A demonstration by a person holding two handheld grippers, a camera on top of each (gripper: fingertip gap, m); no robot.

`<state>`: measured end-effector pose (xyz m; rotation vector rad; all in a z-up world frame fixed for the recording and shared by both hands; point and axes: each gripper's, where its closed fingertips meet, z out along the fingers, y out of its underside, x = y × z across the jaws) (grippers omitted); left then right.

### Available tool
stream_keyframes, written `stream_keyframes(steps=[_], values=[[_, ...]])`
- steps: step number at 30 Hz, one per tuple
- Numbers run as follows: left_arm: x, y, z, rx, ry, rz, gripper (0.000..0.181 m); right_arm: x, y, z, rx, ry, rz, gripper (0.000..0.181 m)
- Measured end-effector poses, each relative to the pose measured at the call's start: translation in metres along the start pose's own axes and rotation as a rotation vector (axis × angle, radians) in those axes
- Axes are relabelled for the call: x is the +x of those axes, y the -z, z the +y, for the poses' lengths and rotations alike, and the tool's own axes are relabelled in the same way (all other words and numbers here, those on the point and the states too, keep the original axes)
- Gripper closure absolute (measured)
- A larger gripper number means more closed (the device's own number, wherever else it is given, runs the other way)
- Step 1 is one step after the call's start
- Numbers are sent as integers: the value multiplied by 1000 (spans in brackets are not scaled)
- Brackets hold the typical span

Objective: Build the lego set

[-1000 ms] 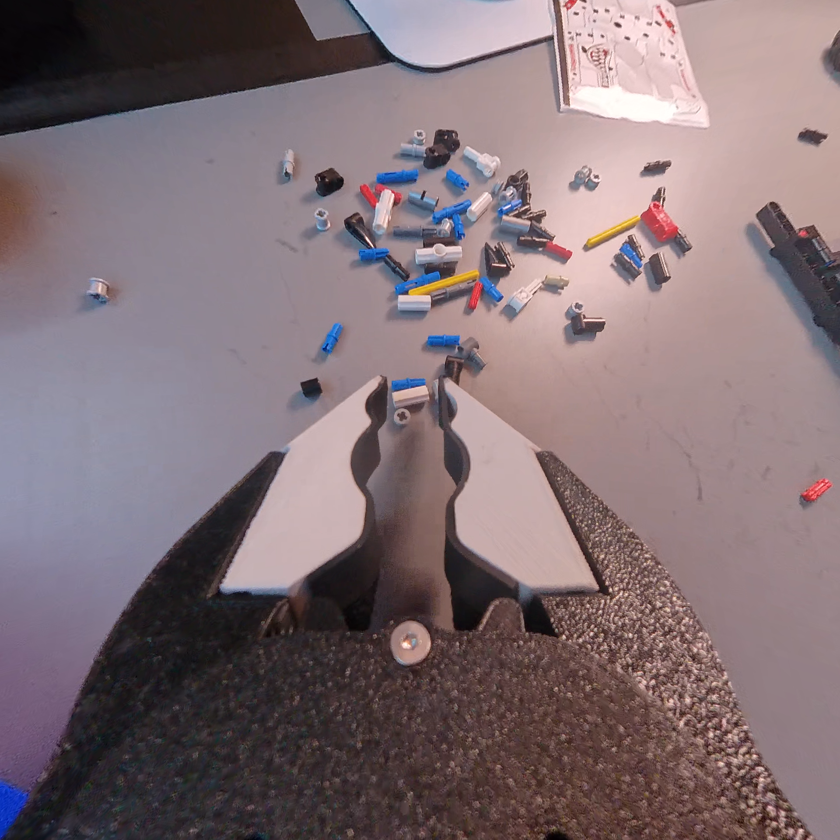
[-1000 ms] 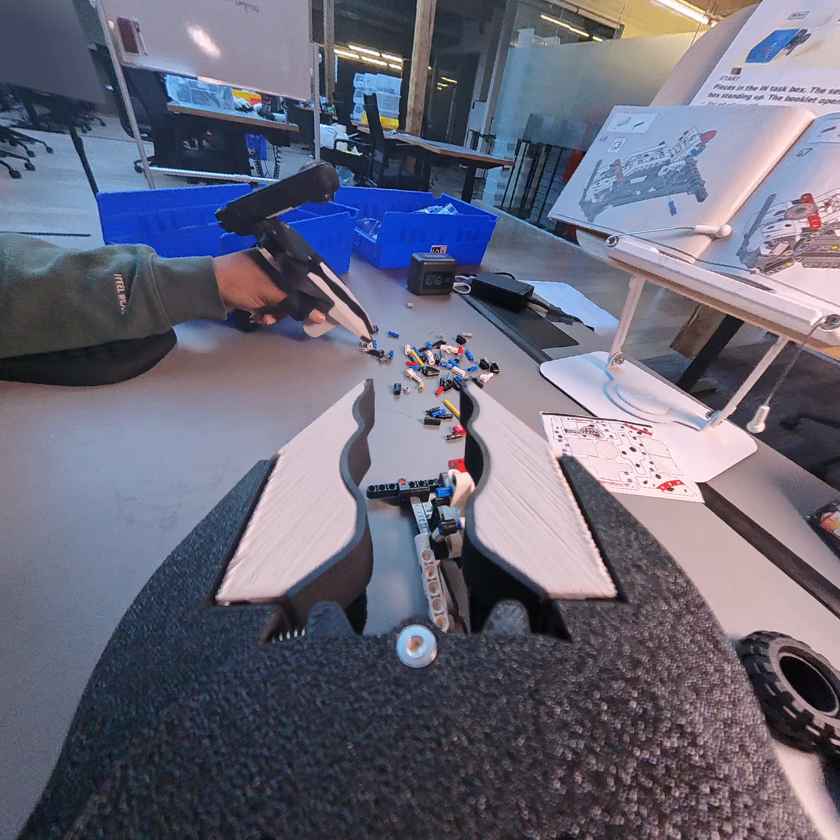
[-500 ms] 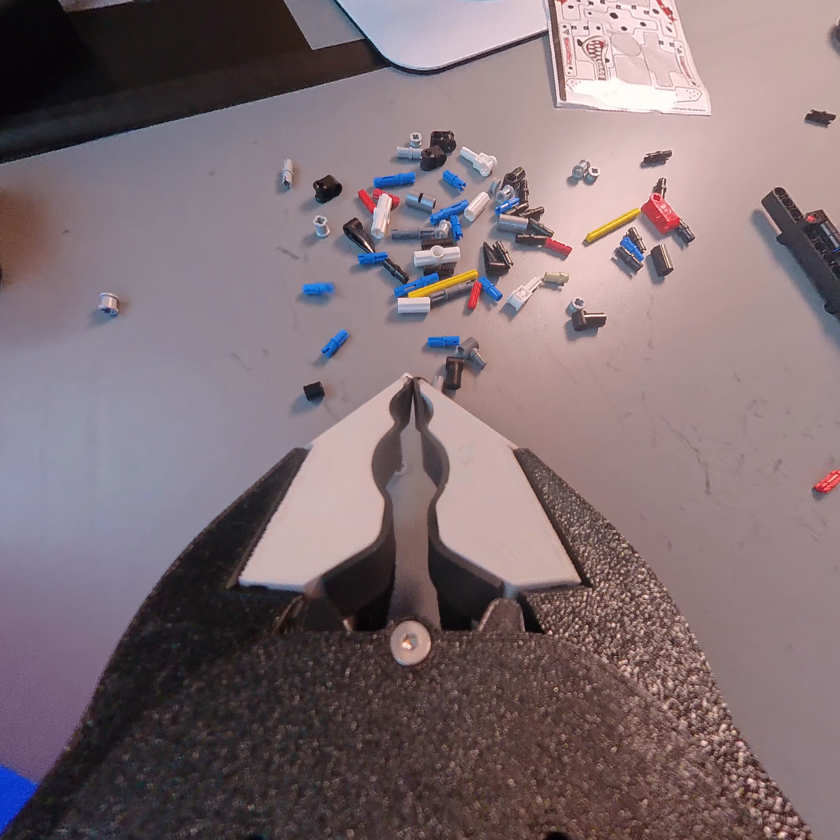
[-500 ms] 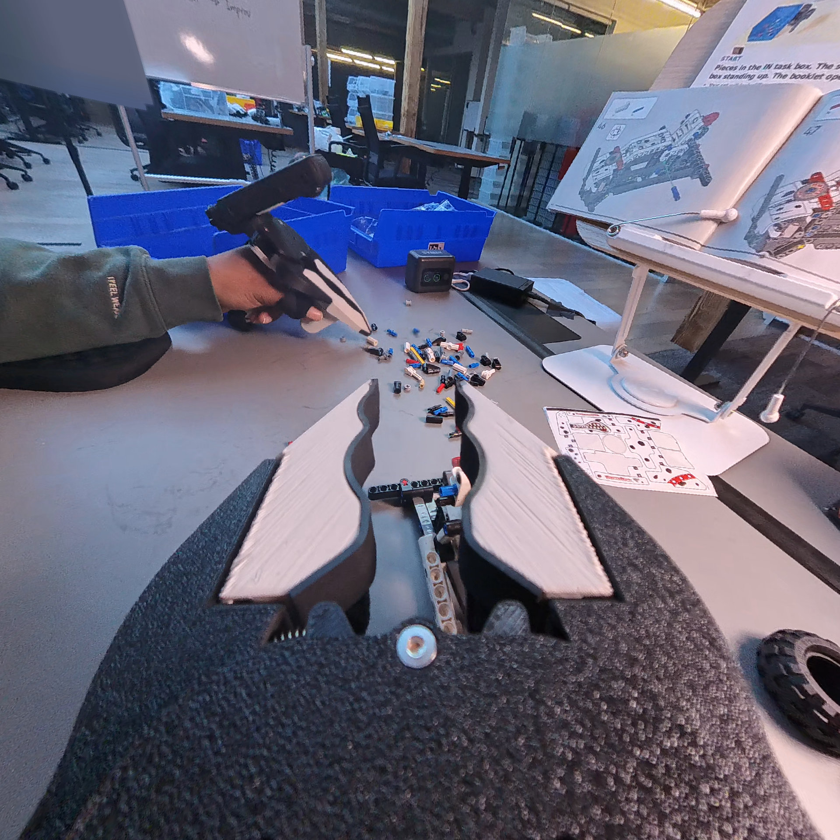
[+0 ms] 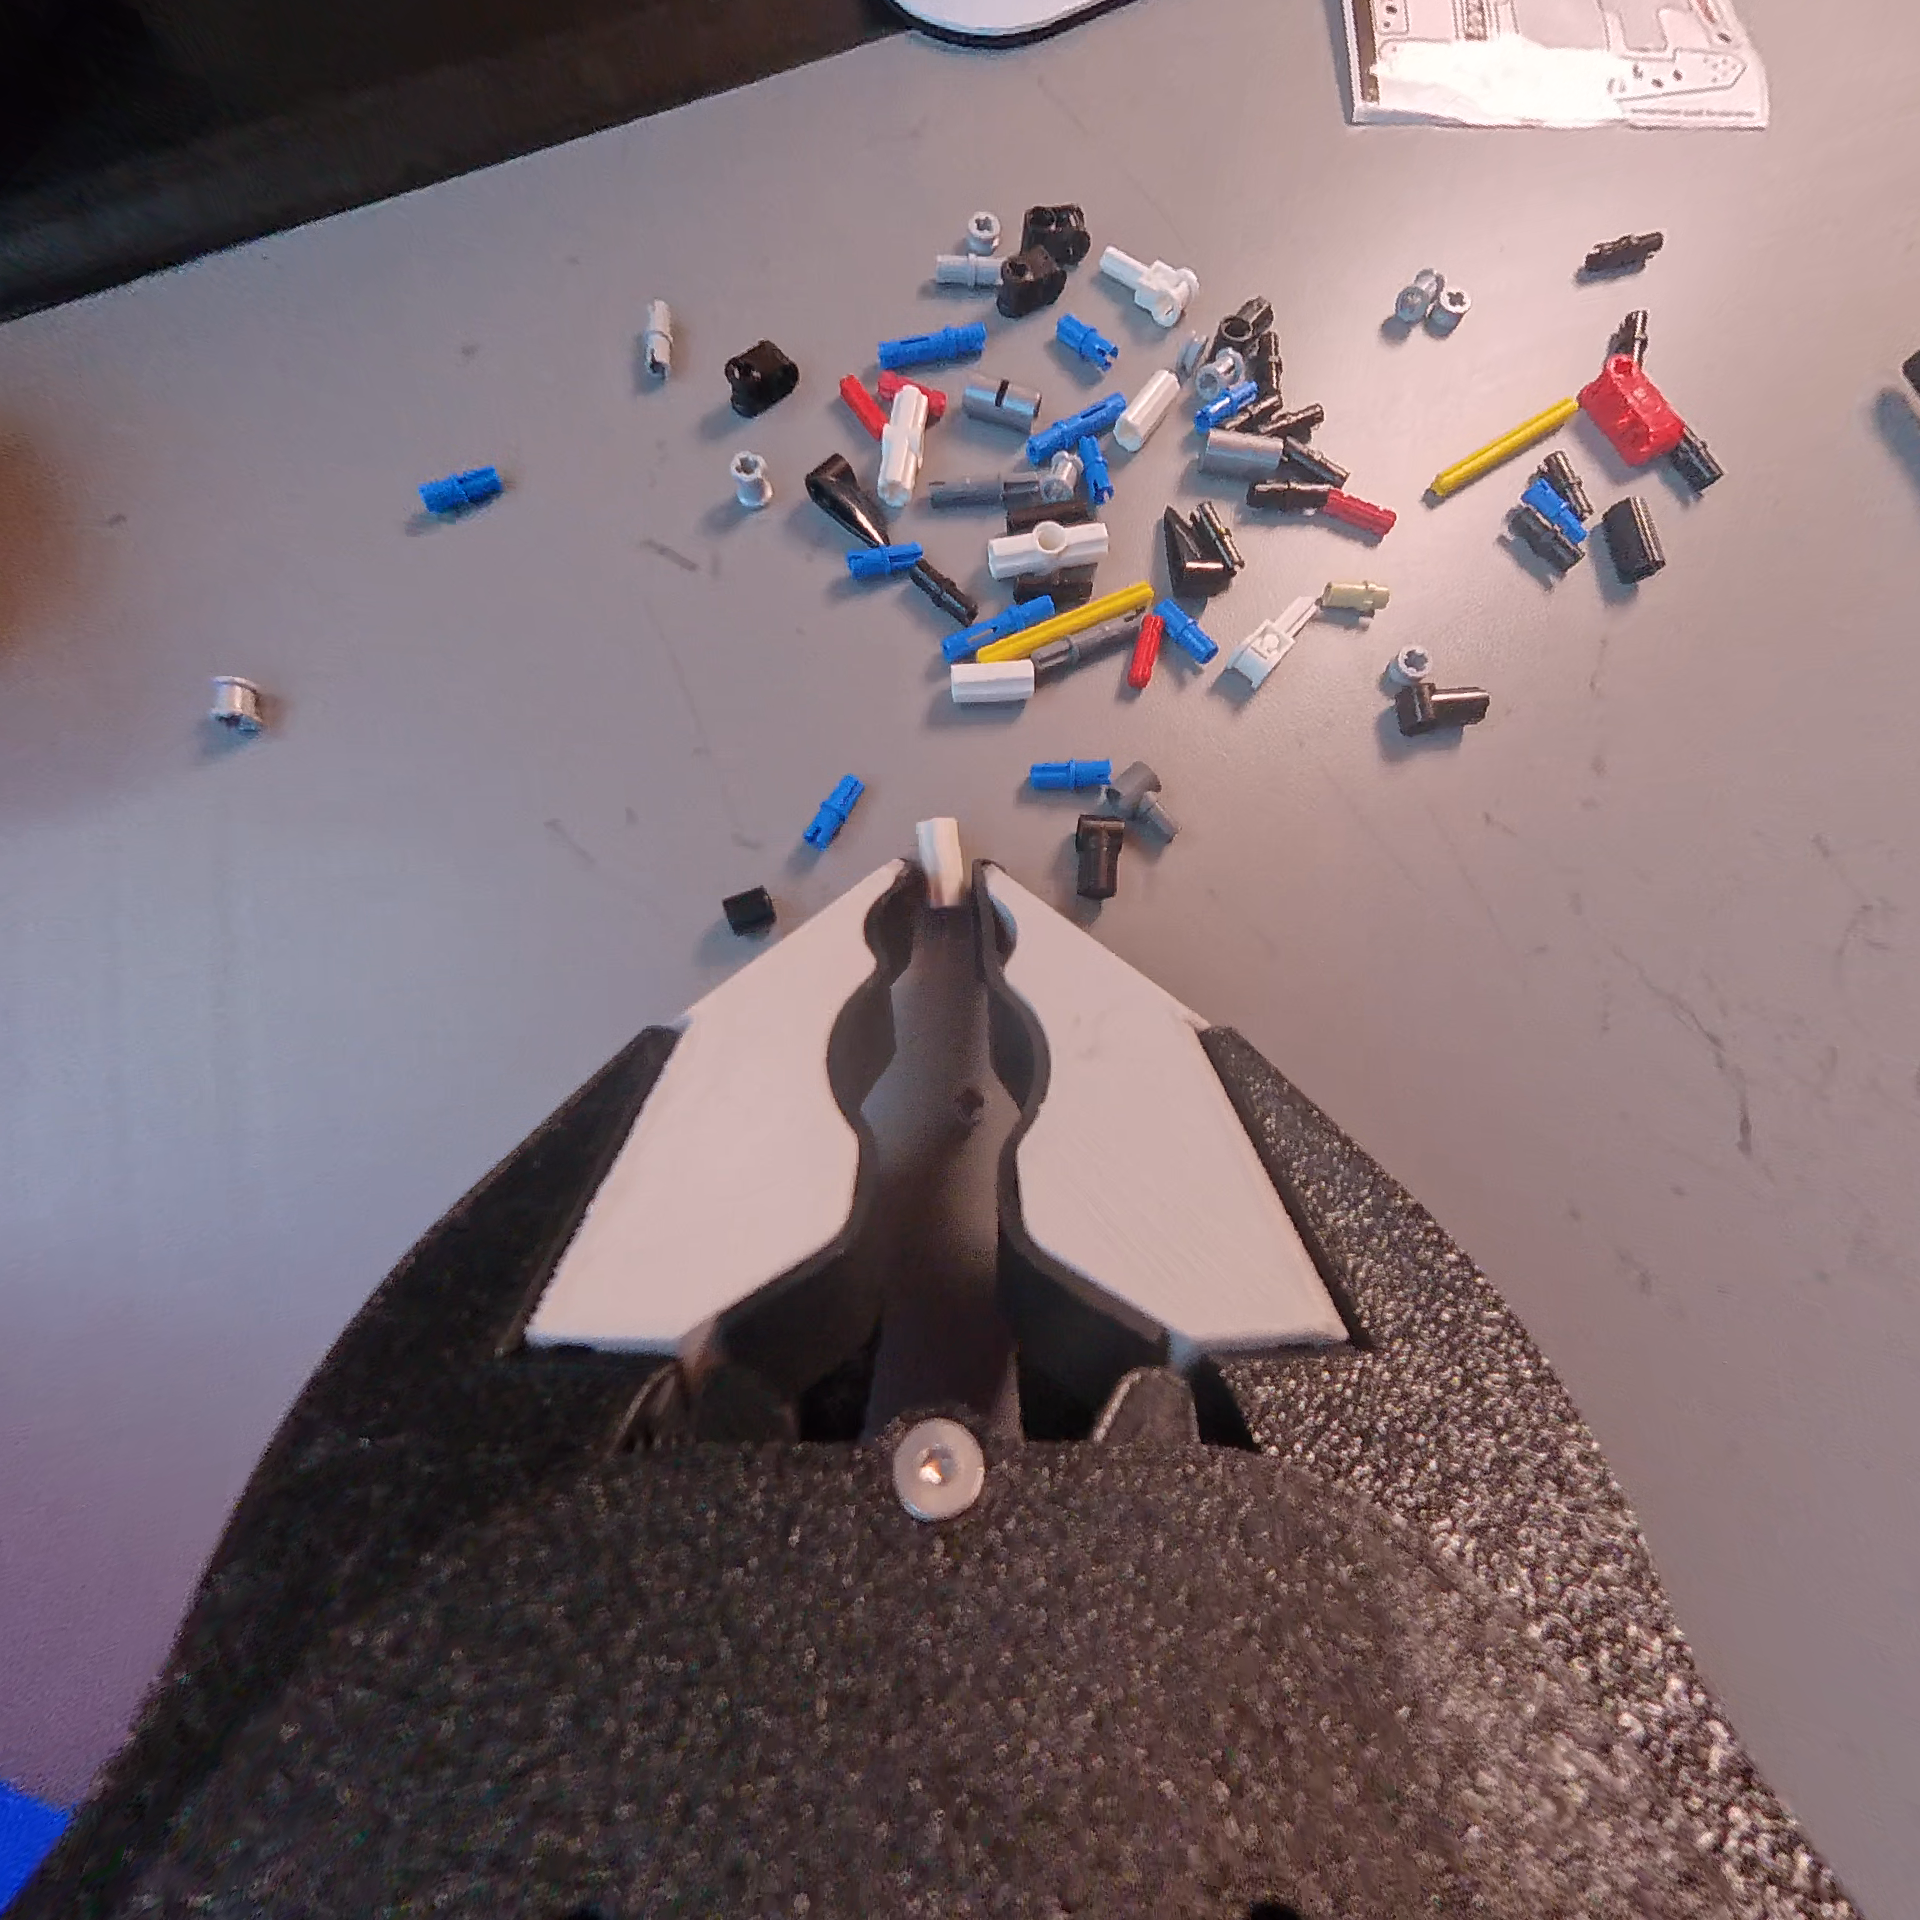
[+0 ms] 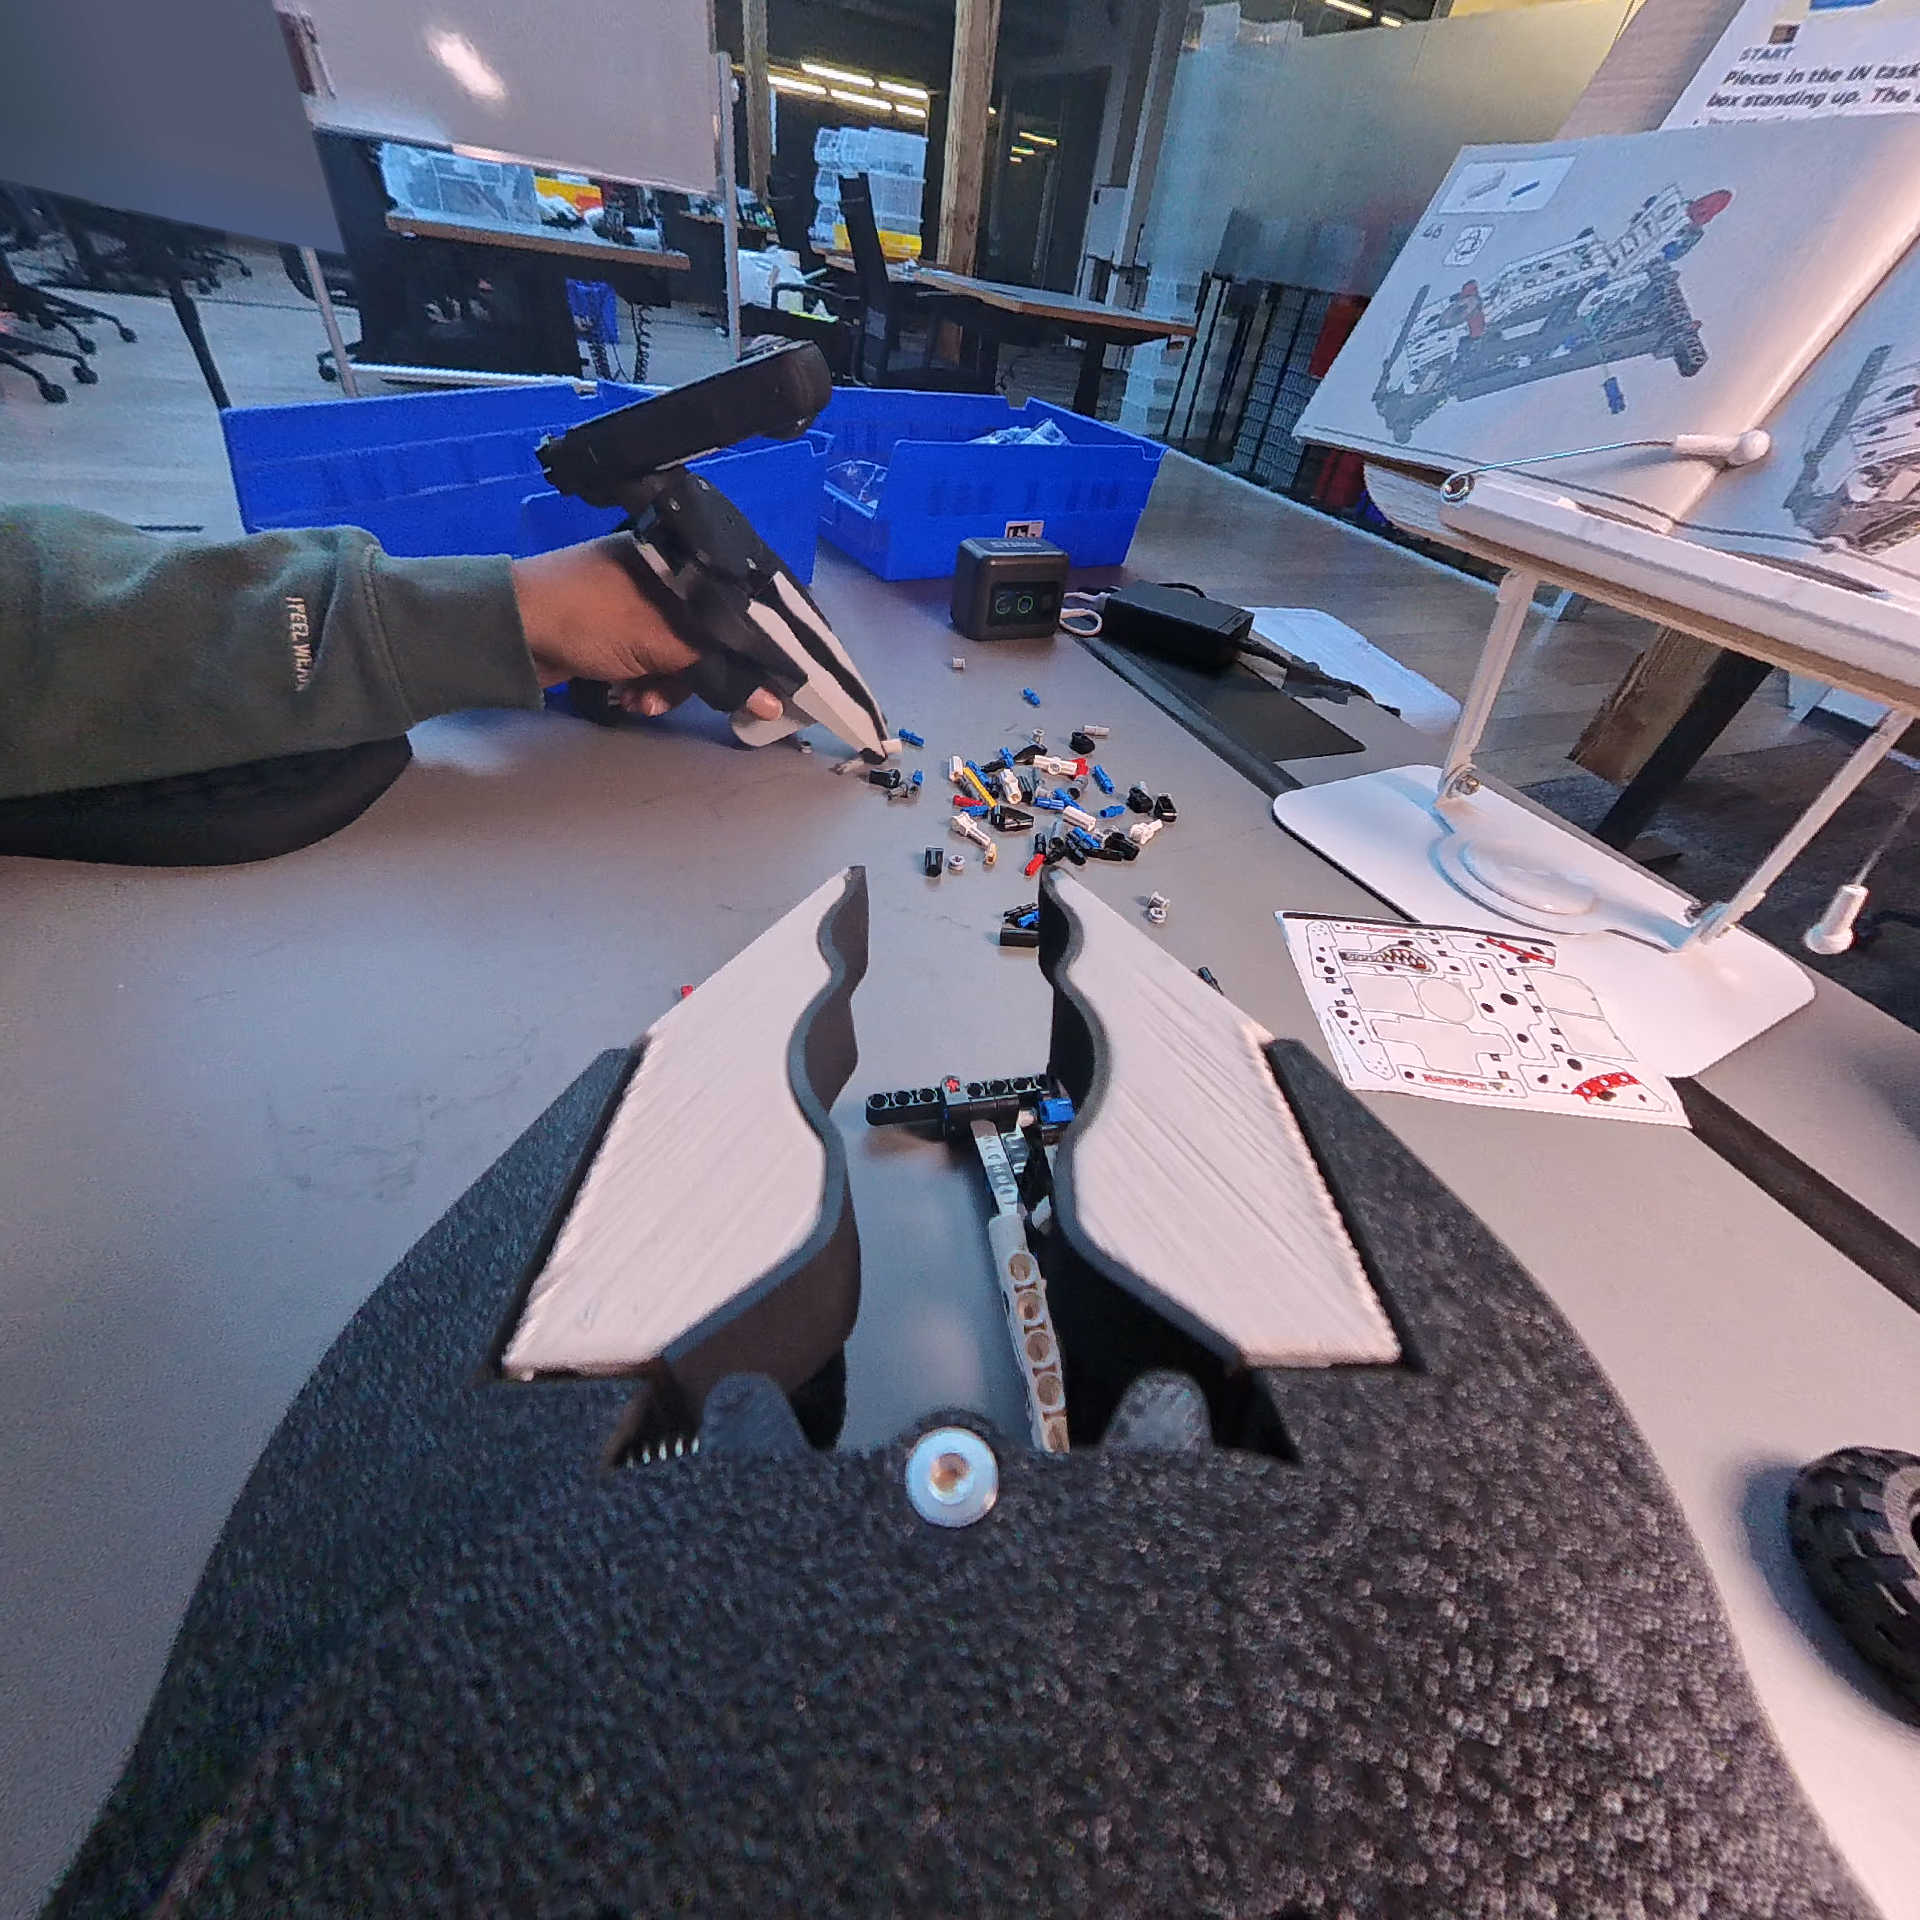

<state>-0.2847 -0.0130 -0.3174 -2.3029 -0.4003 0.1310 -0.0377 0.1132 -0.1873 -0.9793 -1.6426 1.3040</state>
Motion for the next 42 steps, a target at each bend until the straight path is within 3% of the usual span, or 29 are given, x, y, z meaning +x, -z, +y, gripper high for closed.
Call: stream_keyframes(steps=[7, 10, 12, 15, 18, 23, 30, 38, 42], values=[[2, 1, 1, -5, -11, 7, 174, 1, 1, 2, -4, -2, 5, 149], [8, 8, -11, 51, -45, 3, 174, 0, 1, 0, 3, 3, 5, 150], [34, 21, -31, 153, -127, 89, 174, 0, 2, -1, 6, 8, 10, 149], [105, 48, -46, 270, -290, 367, 174, 0, 1, 2, -23, 28, 21, 148], [161, 63, -28, 249, -434, 590, 174, 3, -1, 9, -81, 51, 54, 137], [196, 60, 9, 106, -595, 734, 174, 4, -2, 19, -132, 90, 94, 130], [207, 51, 47, 1, -674, 763, 174, 4, -2, 18, -115, 118, 124, 131], [203, 42, 47, -4, -699, 659, 170, -10, -10, 15, -95, 124, 86, 135], [201, 42, 44, 14, -685, 648, 159, -12, -11, 14, -93, 128, 85, 135]])
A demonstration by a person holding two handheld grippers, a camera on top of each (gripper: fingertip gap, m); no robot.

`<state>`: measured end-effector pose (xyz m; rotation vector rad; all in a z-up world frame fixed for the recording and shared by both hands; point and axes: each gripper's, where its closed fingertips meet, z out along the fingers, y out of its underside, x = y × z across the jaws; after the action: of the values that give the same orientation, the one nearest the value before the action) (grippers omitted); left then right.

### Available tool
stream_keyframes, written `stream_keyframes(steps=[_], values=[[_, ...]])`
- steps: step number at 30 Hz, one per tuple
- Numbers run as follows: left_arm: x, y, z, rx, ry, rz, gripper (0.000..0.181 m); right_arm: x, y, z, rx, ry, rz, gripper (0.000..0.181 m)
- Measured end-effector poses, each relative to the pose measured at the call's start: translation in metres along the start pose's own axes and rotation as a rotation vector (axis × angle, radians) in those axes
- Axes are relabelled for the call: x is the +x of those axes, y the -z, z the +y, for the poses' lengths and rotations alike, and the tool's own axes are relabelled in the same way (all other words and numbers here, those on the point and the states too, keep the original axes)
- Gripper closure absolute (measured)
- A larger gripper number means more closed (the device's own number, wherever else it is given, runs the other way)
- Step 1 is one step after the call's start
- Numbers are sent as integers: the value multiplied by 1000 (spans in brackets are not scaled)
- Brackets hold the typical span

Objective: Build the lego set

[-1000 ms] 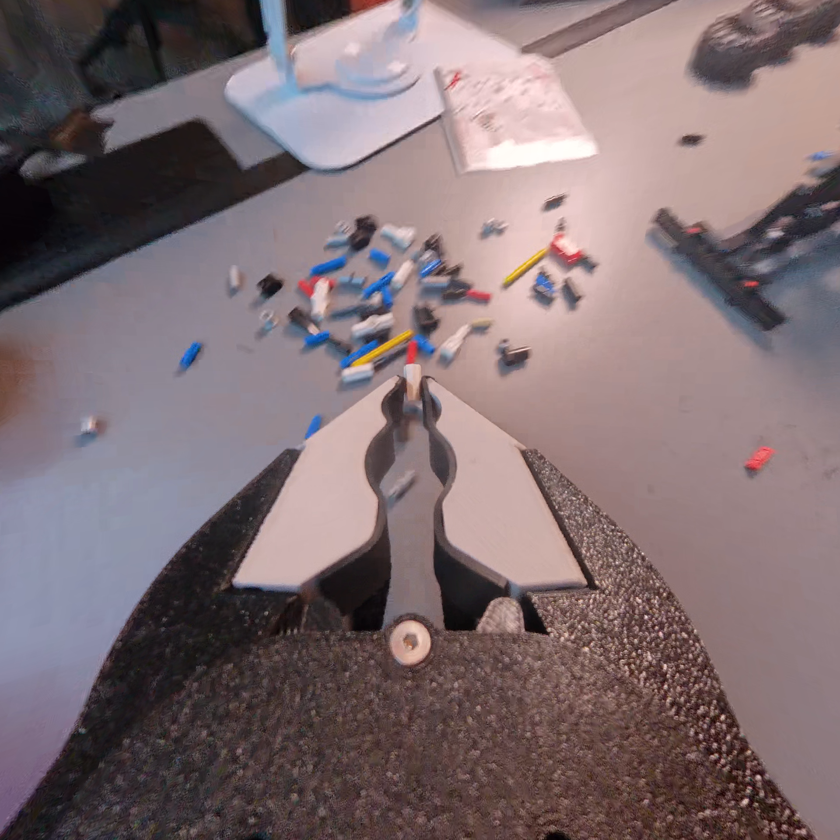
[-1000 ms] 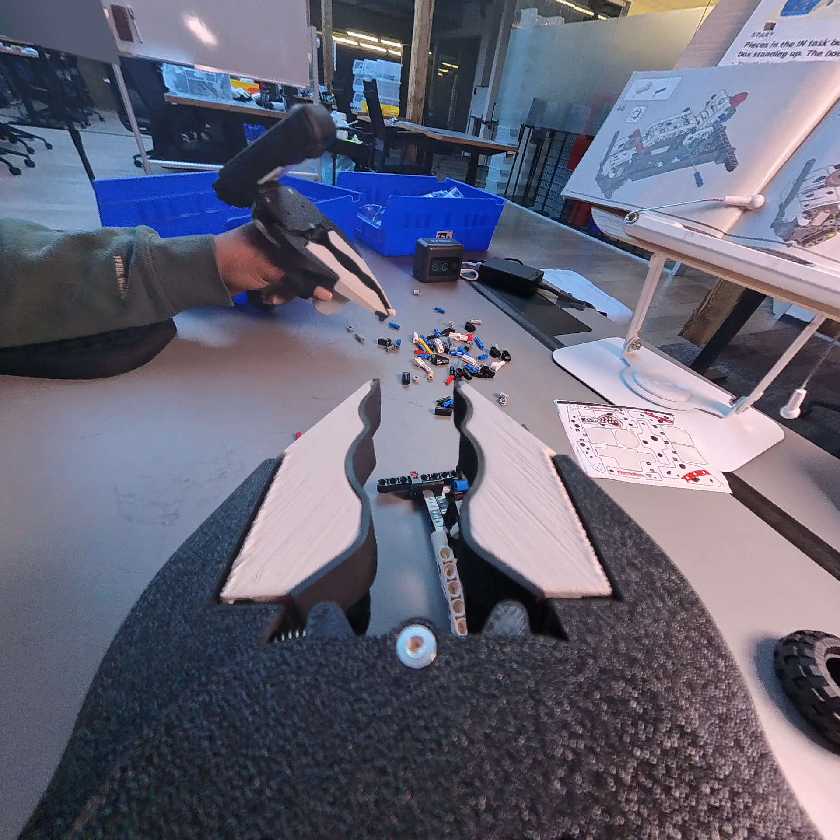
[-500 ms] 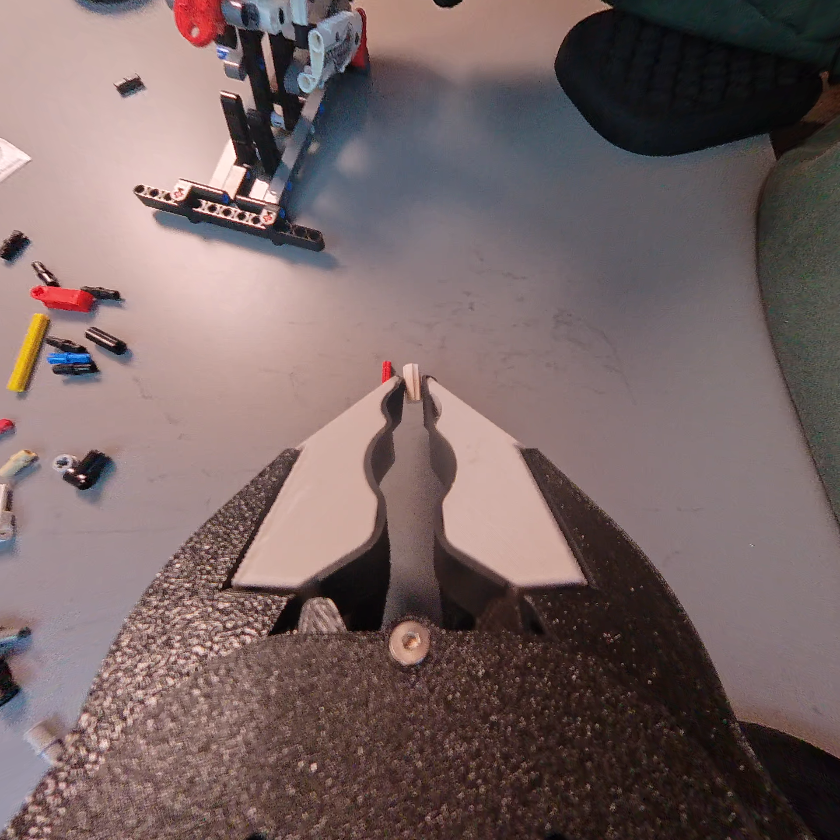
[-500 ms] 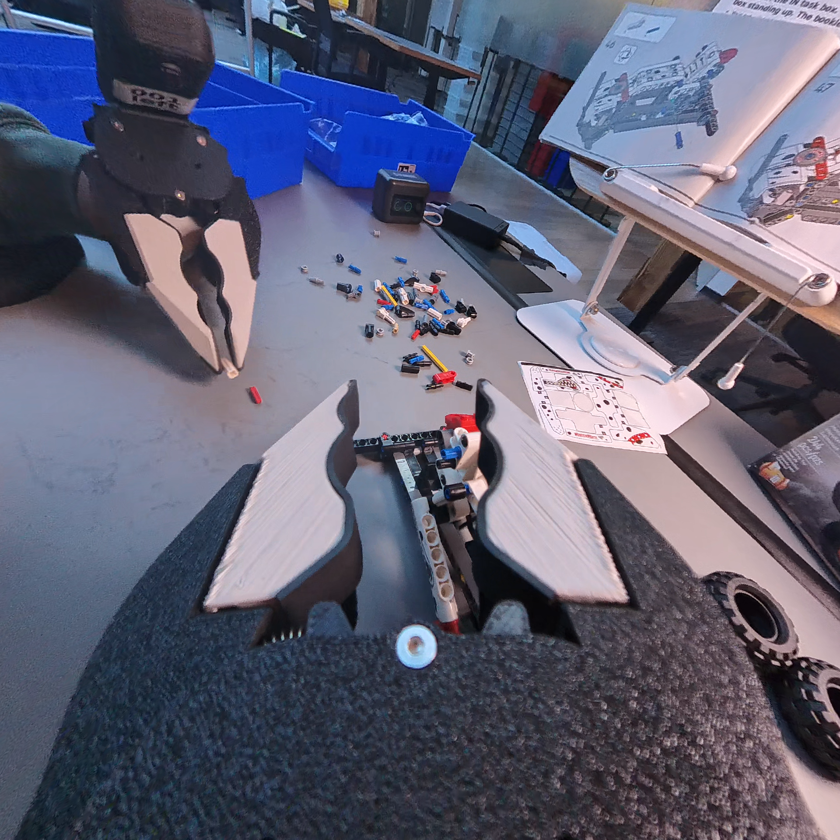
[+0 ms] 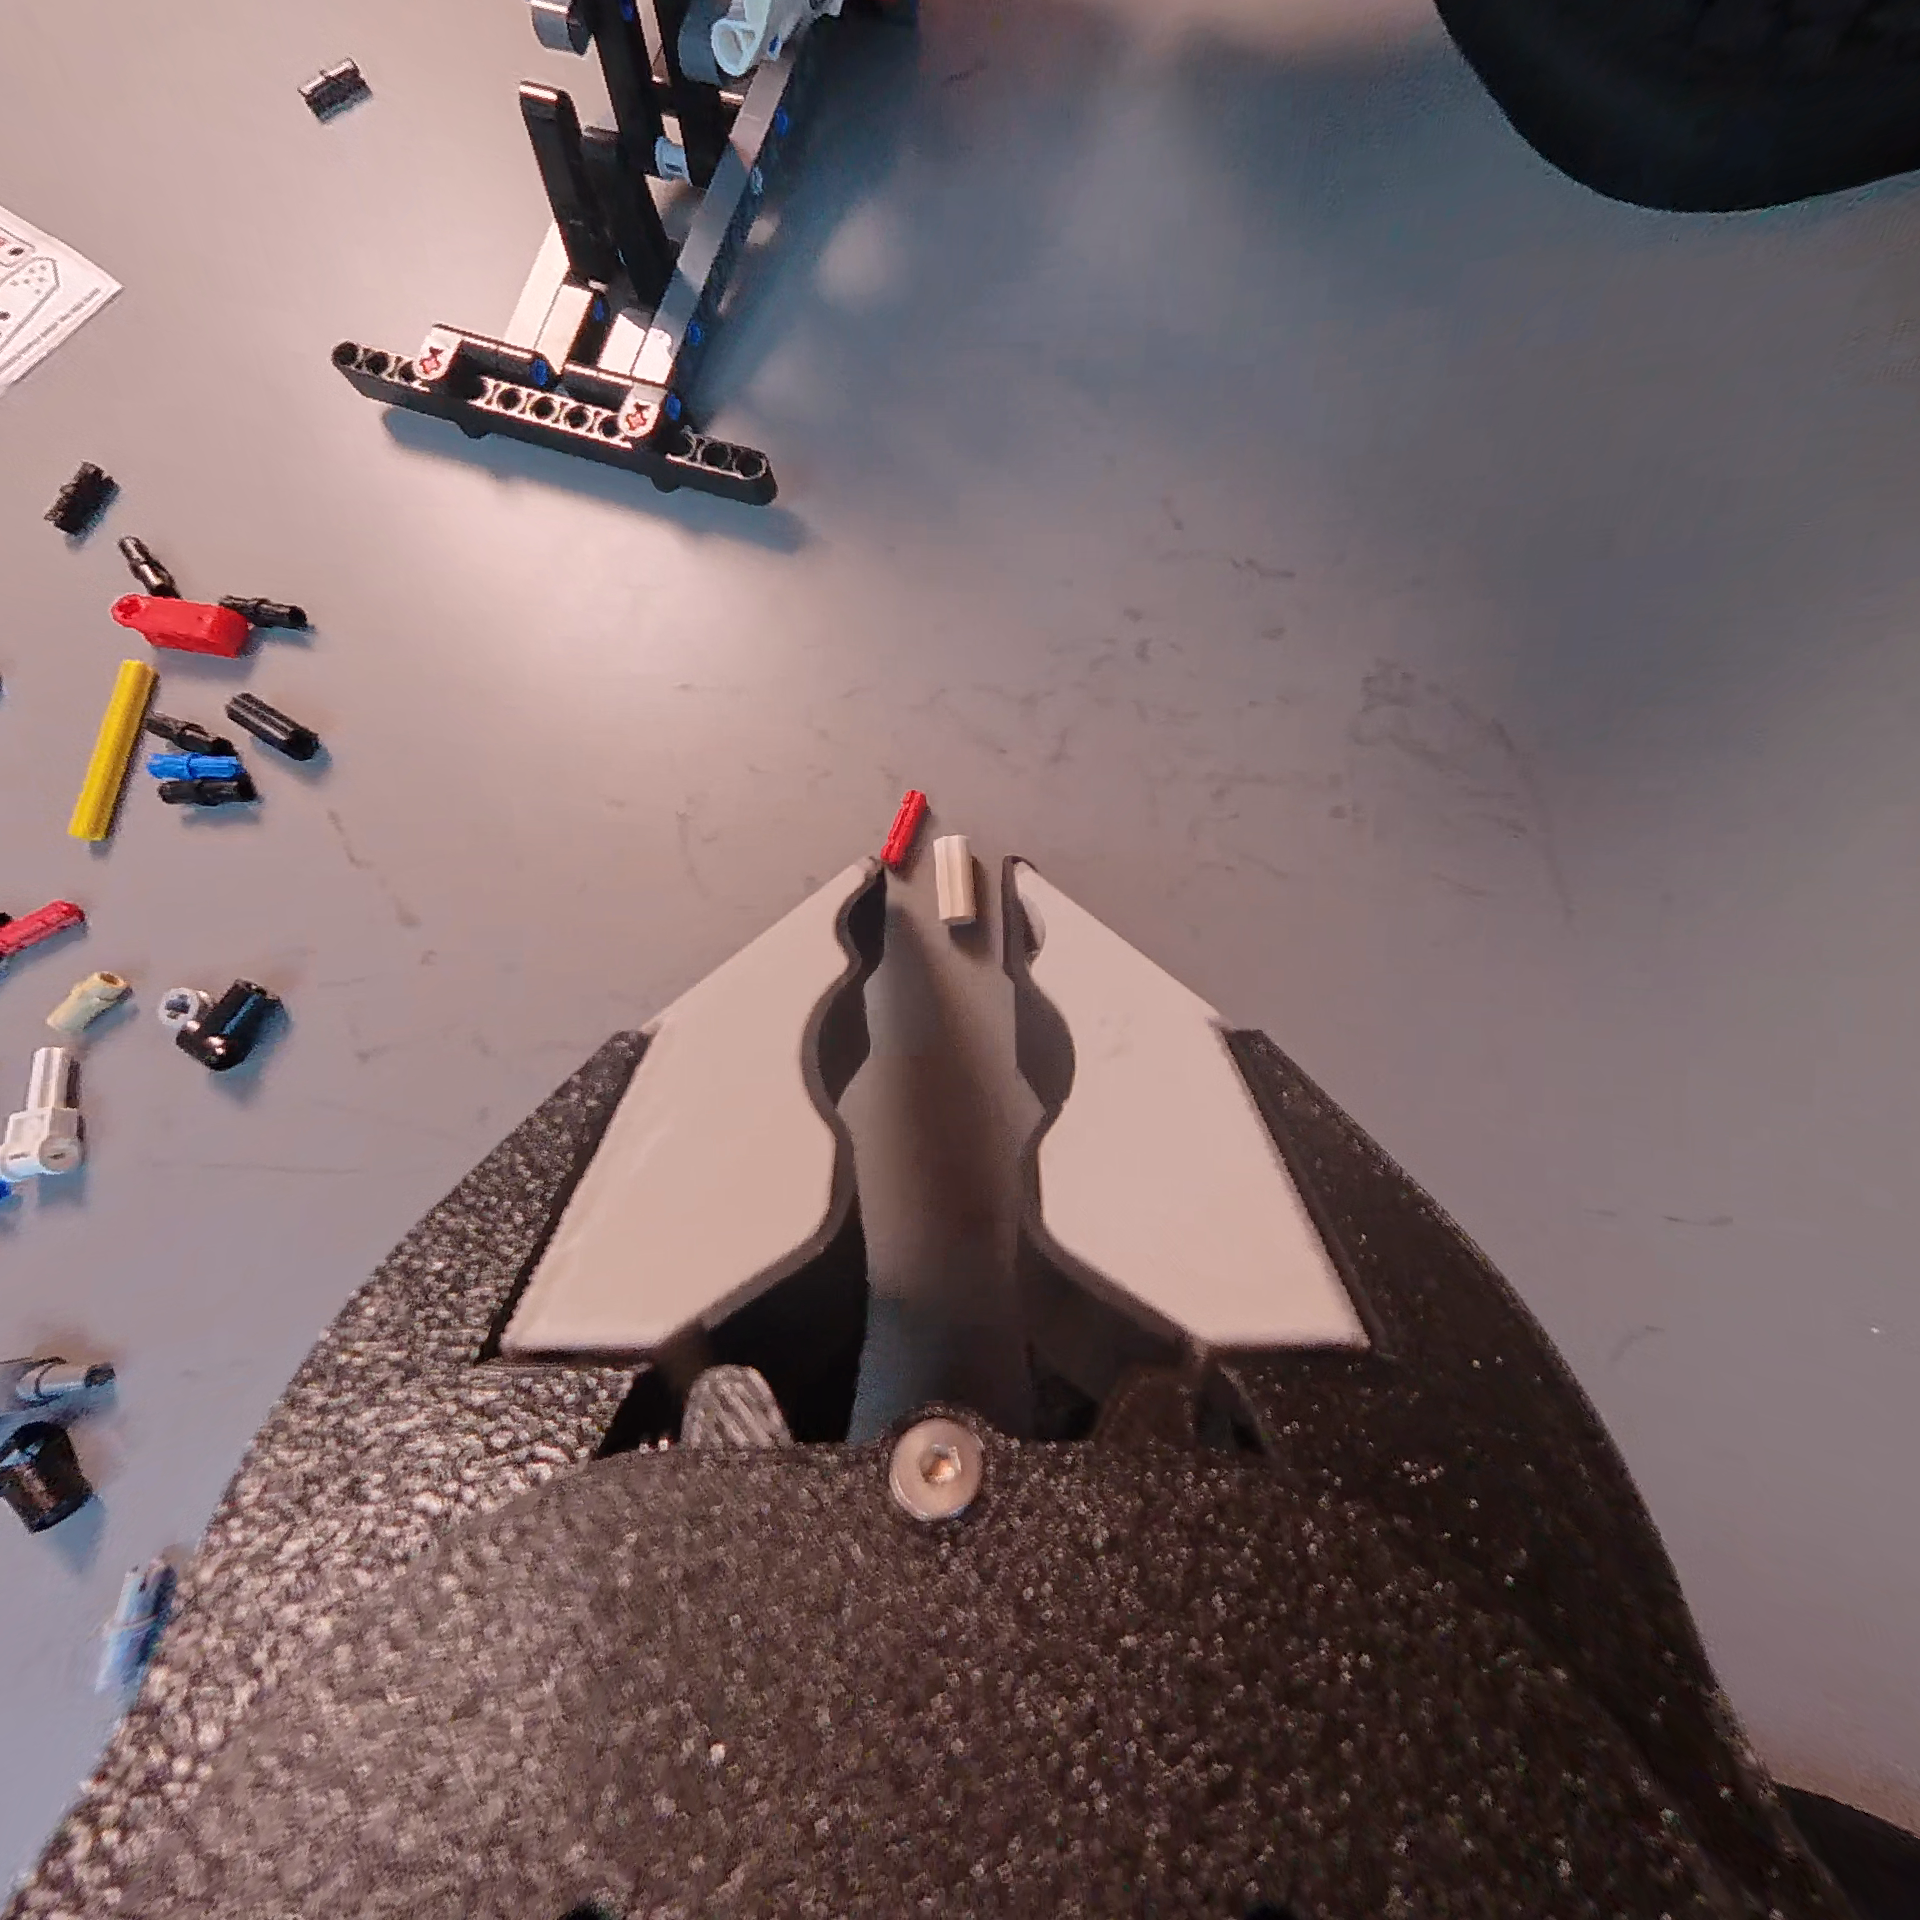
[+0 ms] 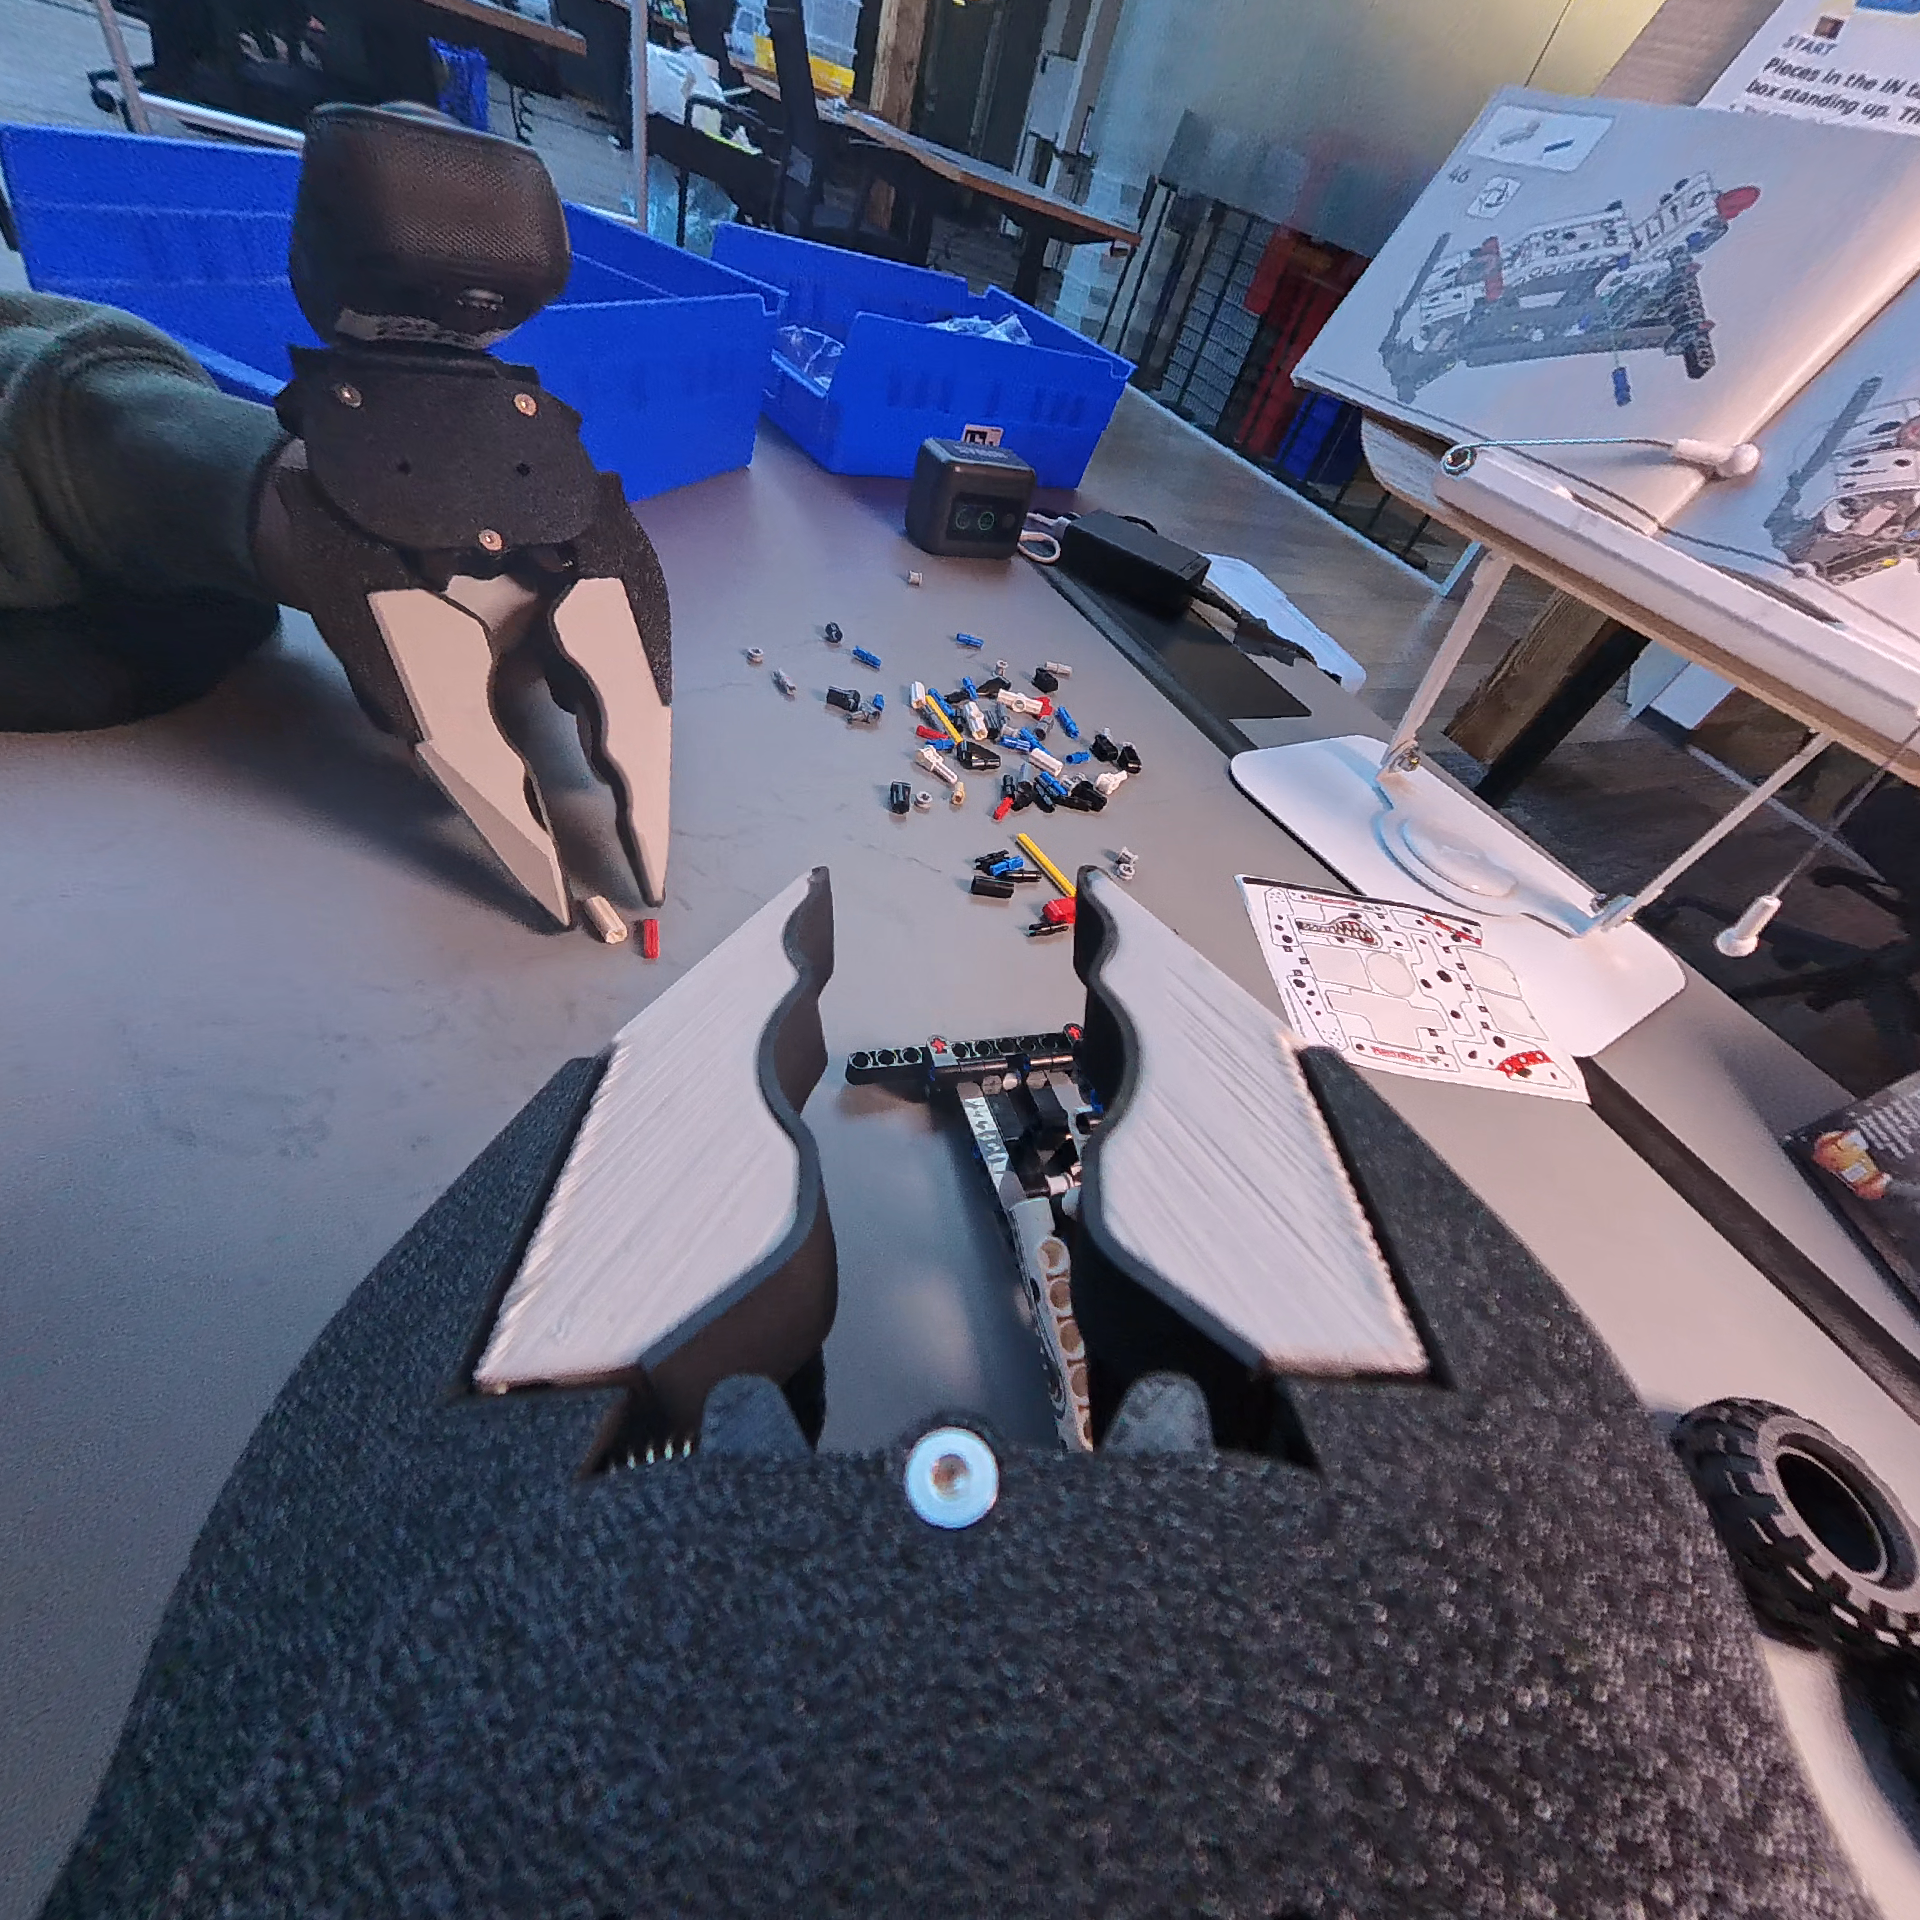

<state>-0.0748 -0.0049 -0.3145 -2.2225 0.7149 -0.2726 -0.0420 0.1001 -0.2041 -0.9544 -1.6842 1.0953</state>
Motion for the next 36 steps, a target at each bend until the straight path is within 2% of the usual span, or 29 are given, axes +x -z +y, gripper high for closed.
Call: stream_keyframes(steps=[5, 8, 12, 15, 18, 25, 30, 36], values=[[-12, 21, -27, 206, 78, -23, 151, 4, 3, -1, 6, -3, 22, 135], [-38, 40, -39, 327, 145, -142, 147, 7, 4, -1, 12, -10, 35, 135], [-81, 63, -30, 396, 281, -342, 147, 8, 5, -1, 11, -10, 48, 136], [-115, 74, -18, 399, 368, -470, 148, 8, 4, -3, 18, -10, 52, 137], [-152, 80, -3, 338, 429, -583, 157, 7, 3, -3, 17, -13, 51, 138], [-207, 86, 21, 233, 508, -724, 181, 10, 3, 1, 10, -17, 63, 140], [-241, 102, 40, 214, 592, -827, 179, 9, 1, 4, 7, -24, 57, 141], [-260, 105, 58, 204, 665, -825, 162, 8, 0, 6, 2, -27, 56, 142]])
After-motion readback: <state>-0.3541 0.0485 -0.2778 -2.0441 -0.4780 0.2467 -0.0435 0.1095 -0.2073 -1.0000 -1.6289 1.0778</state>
